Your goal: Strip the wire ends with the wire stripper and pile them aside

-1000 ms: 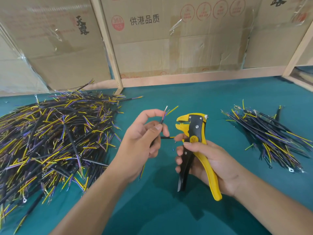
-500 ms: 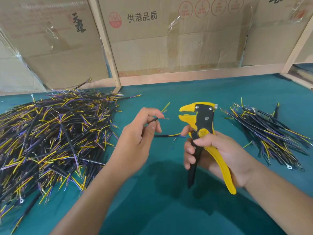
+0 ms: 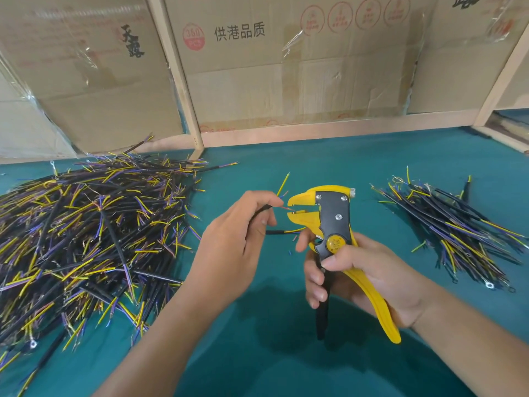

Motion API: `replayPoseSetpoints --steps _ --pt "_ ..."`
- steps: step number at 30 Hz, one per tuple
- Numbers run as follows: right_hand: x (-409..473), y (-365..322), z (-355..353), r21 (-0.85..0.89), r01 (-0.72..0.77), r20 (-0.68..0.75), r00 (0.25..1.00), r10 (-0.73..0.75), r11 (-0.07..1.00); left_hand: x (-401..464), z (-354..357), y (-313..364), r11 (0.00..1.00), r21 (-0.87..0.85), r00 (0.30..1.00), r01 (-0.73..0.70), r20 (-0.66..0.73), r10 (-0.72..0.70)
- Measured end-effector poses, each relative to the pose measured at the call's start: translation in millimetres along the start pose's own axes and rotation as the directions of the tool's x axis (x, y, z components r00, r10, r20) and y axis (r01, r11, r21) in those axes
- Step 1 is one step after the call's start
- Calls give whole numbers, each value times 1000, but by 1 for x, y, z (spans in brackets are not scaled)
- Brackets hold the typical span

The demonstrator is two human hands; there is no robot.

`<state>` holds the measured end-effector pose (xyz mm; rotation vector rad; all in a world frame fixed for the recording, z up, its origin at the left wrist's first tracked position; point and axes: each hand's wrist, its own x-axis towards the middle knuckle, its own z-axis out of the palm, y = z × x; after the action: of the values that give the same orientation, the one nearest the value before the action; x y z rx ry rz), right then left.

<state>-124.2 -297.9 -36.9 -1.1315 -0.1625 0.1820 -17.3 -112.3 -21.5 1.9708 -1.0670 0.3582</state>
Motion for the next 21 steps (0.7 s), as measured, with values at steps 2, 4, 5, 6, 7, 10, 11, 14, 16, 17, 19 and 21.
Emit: replayPoseSetpoints --steps 2,4,5,6,7,10,11,14,16,17,19,21 --pt "0 1 1 -3 -4 10 1000 4 1000 0 0 1 1000 -12 1000 8 -13 -8" --pt "0 2 3 -2 -3 15 1000 3 1000 0 1 3 1000 -16 1000 8 -16 -9" --pt "0 2 3 0 -2 16 1000 2 1000 0 1 4 1000 -13 1000 7 -14 -7" --pt "0 3 4 4 0 15 1000 0 1000 0 1 4 1000 -8 1000 6 -14 -7" --pt "0 3 4 9 2 12 1000 -2 1000 -1 1 5 1000 -1 1000 7 -14 -7" --pt "0 5 6 22 11 -2 1000 -11 1000 -2 3 5 999 40 999 24 -26 -23" --pt "0 5 7 23 14 -8 1000 -14 1000 -3 3 6 998 62 999 27 -33 -25" --pt "0 6 7 16 15 -22 1000 -15 1000 -3 4 7 995 98 998 28 -52 -23" --pt "1 7 8 10 12 -32 999 -12 1000 -3 4 8 995 94 998 26 -62 -20" --pt "1 7 8 8 12 -38 999 -12 1000 -4 4 9 996 91 998 23 -64 -17" --pt "2 7 8 10 12 -43 999 -12 1000 -4 3 10 997 81 998 20 -62 -15" --pt "2 6 9 17 2 -39 999 -1 1000 -4 3 11 998 61 998 19 -56 -16"
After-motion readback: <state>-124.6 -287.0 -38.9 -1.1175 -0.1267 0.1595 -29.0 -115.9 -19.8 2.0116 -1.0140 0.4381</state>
